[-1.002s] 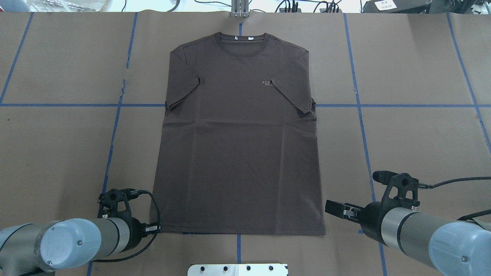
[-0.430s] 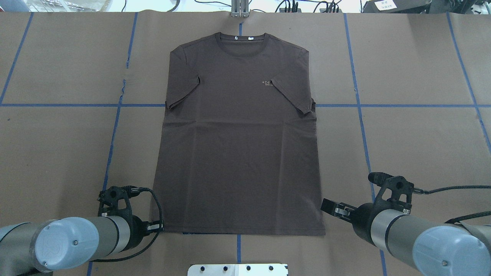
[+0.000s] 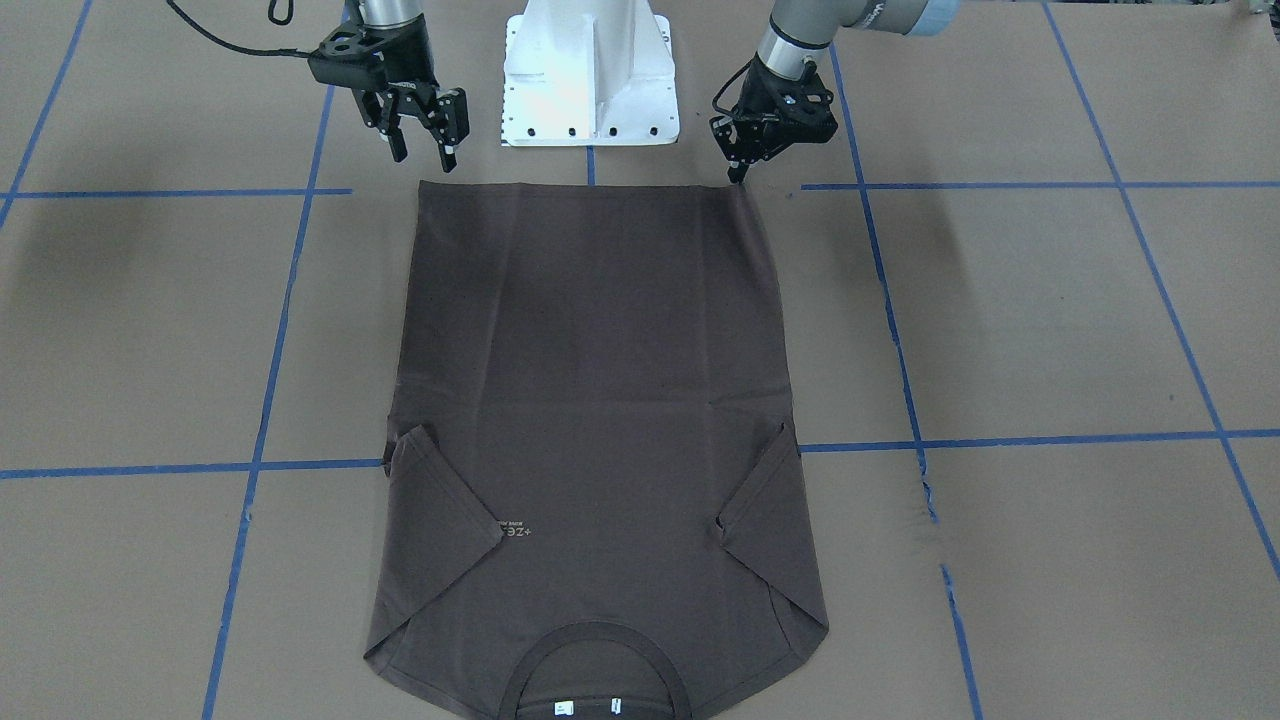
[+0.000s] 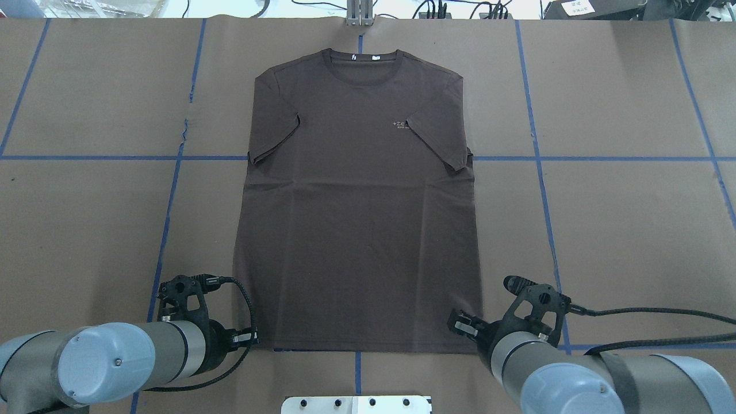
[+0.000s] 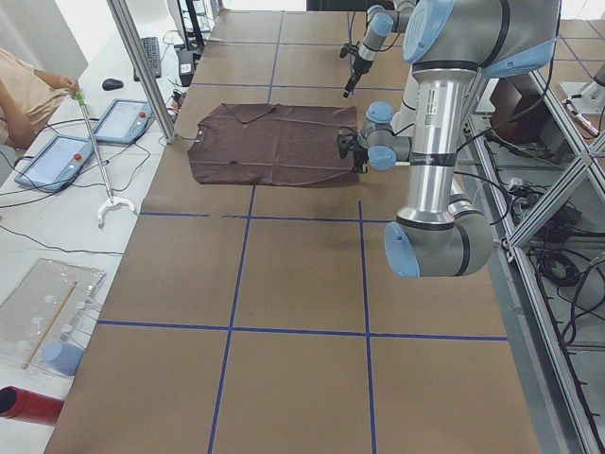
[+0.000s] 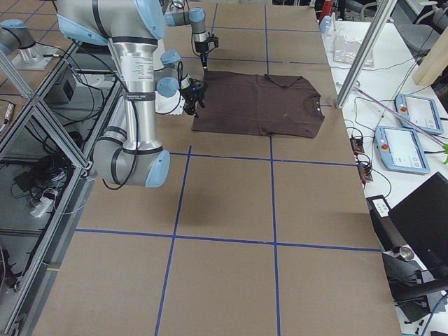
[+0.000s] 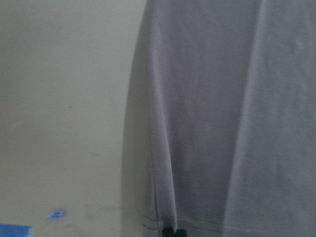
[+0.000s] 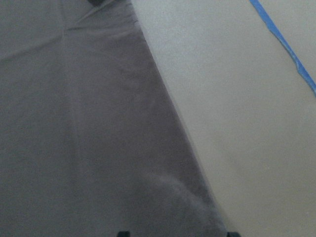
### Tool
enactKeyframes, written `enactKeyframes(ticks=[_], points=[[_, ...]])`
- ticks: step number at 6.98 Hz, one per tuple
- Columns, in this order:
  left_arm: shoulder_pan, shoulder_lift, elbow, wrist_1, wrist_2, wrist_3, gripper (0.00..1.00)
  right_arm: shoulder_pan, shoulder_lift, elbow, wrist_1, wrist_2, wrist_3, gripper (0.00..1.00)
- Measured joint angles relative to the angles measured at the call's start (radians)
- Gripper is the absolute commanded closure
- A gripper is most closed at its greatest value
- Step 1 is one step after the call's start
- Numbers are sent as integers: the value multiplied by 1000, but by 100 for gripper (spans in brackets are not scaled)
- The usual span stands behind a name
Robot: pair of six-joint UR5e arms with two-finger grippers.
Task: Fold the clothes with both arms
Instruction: 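Lower both grippers and pinch the hem corners nearest the robot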
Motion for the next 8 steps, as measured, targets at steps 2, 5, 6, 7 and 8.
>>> enactKeyframes(ticks=[2,5,6,7,8], points=[[-1,-7,-2,-1,-4,-1,100,-37,28,-54,-38,-21,20,34],[-1,-15,-3,-2,-6,-4,100,-52,28,-110,-41,-40,22,34],[-1,-15,-4,-2,-6,-5,100,-54,25,-116,-42,-42,22,34],[-1,-14,-5,-2,-6,-6,100,-57,23,-119,-42,-48,23,34],[-1,-14,-7,-2,-6,-6,100,-61,22,-120,-42,-58,25,35]])
